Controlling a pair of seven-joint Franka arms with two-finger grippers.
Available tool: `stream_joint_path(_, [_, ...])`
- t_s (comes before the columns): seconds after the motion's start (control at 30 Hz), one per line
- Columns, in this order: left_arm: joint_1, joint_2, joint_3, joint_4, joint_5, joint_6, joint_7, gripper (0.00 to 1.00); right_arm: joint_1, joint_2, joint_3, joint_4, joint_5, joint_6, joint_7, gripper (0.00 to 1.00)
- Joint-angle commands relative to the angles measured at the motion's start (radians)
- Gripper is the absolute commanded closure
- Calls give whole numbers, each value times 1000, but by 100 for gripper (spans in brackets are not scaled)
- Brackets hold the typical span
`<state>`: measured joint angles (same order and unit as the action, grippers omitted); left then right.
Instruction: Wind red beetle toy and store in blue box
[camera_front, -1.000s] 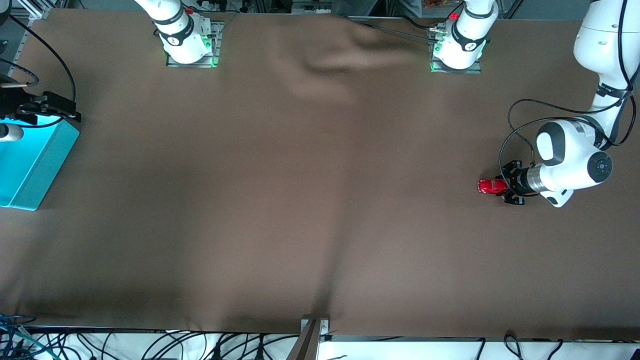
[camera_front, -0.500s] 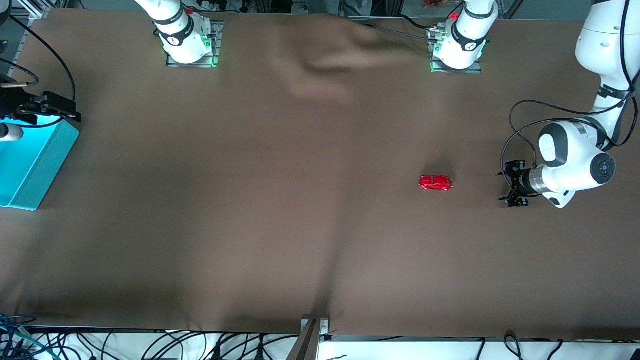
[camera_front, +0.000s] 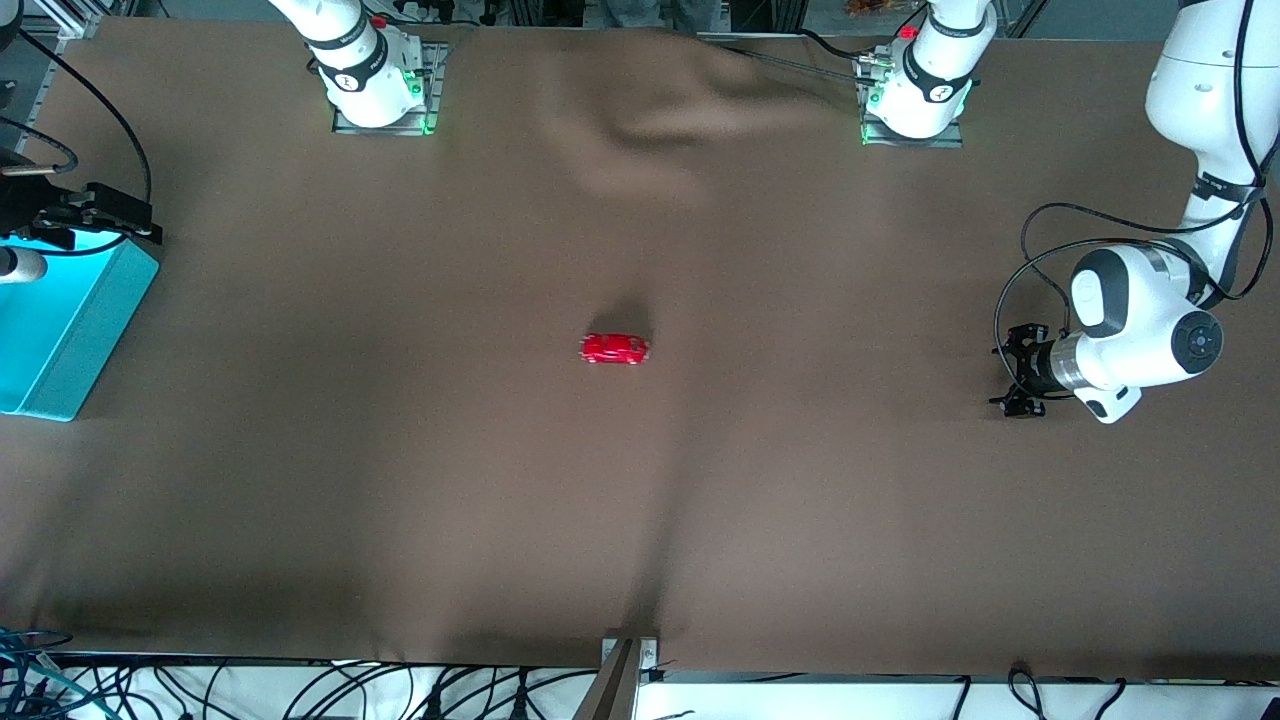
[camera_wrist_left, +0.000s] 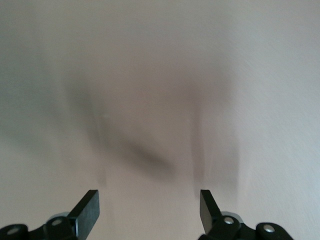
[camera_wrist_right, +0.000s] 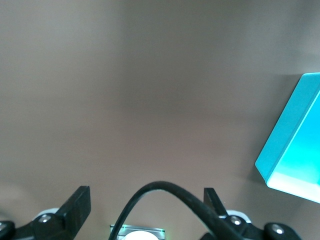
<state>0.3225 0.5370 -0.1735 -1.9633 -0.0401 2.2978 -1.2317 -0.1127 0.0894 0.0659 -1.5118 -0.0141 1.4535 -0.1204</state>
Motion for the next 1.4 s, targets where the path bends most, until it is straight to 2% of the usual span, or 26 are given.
stream_joint_path(0.0, [-8, -32, -9, 29, 25, -72, 136, 10, -5, 0, 3, 13, 8, -4, -11, 0])
stream_joint_path(0.1, [-10, -51, -12, 44, 25, -112, 213, 9, -5, 0, 3, 13, 8, -4, -10, 0])
stream_joint_path(0.2, [-11, -71, -27, 60, 25, -168, 283, 0, -5, 0, 3, 13, 8, -4, -11, 0])
stream_joint_path(0.33, [-13, -97, -35, 80, 55, -222, 366, 0, -5, 0, 3, 13, 8, -4, -11, 0])
stream_joint_path(0.53, [-10, -153, -75, 90, 163, -288, 445, 0, -5, 0, 3, 13, 9, -4, -11, 0])
stream_joint_path(0.8, [-10, -229, -80, 129, 152, -305, 566, 0, -5, 0, 3, 13, 11, -4, -10, 0])
stream_joint_path(1.0, [0, -235, -104, 250, 152, -392, 656, 0, -5, 0, 3, 13, 11, -4, -10, 0])
stream_joint_path(1.37, [3, -233, -101, 478, 125, -566, 1014, 0, -5, 0, 3, 13, 11, -4, -10, 0])
